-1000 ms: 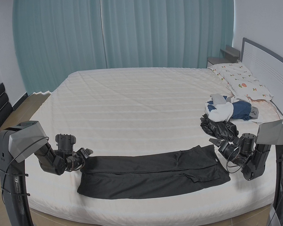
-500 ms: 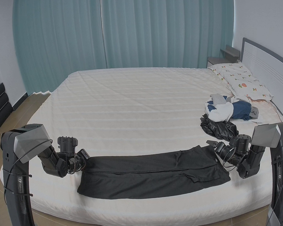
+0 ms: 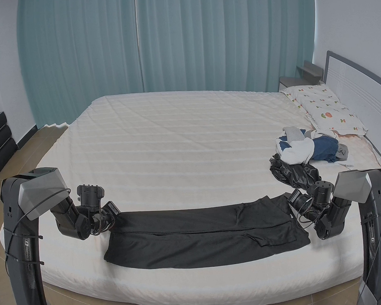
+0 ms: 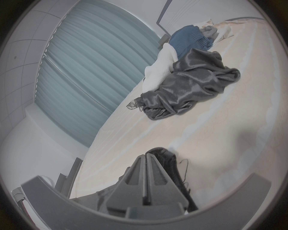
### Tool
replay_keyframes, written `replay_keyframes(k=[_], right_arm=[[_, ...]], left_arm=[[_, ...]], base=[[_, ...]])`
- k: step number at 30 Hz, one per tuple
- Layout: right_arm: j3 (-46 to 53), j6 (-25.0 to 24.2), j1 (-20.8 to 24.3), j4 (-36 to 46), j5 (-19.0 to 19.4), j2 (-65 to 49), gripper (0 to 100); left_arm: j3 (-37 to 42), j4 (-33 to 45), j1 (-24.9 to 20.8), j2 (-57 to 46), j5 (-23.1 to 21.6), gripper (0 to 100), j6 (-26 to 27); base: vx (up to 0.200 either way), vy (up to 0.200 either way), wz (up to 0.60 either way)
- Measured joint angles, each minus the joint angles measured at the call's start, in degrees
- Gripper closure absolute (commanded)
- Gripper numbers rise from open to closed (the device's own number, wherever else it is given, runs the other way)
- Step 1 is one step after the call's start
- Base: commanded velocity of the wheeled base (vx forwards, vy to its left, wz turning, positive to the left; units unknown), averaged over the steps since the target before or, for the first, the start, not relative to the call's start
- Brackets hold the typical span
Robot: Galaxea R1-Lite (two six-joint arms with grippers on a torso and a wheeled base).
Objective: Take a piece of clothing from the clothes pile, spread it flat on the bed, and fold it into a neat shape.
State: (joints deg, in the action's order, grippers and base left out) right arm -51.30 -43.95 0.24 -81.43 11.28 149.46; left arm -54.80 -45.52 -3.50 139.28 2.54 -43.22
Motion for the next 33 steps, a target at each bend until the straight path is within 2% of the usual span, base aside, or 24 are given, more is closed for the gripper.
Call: replay_keyframes(k=[7, 8, 15, 16, 25, 29, 33], right_arm=[[-1.93, 0.0, -0.17, -0.02, -2.15, 1.15, 100], [-1.97, 0.0, -0.17, 0.0, -2.13, 1.23, 0], [-2.06, 0.0, -0.2, -0.89, -2.17, 1.82, 0], [-1.89, 0.0, -0.22, -1.5, -2.19, 1.78, 0], [5.13, 0.4, -0.02, -7.47, -1.13, -1.8, 0], [8.52, 1.19, 1.99, -7.57, 1.1, -3.69, 0], [10.23, 3.8, 3.89, -7.58, 1.74, -3.97, 0]], left_arm=[[0.06, 0.0, 0.0, -0.02, 0.0, 100, 0.0], [0.09, 0.0, 0.0, -0.02, 0.0, 100, 0.0], [0.41, 0.01, -0.05, -0.06, 0.0, 100, 0.0], [0.45, 0.0, -0.05, -0.06, 0.0, 0, -0.02], [0.78, -0.1, 0.0, -0.13, -0.07, 0, -0.09], [0.78, -0.21, 0.02, -0.16, -0.07, 0, -0.2], [0.8, -1.26, 0.06, -0.16, -0.02, 0, -1.56]], base=[[0.0, 0.0, 0.0], [0.0, 0.0, 0.0], [0.0, 0.0, 0.0], [0.0, 0.0, 0.0], [0.0, 0.0, 0.0], [0.0, 0.0, 0.0], [0.0, 0.0, 0.0]])
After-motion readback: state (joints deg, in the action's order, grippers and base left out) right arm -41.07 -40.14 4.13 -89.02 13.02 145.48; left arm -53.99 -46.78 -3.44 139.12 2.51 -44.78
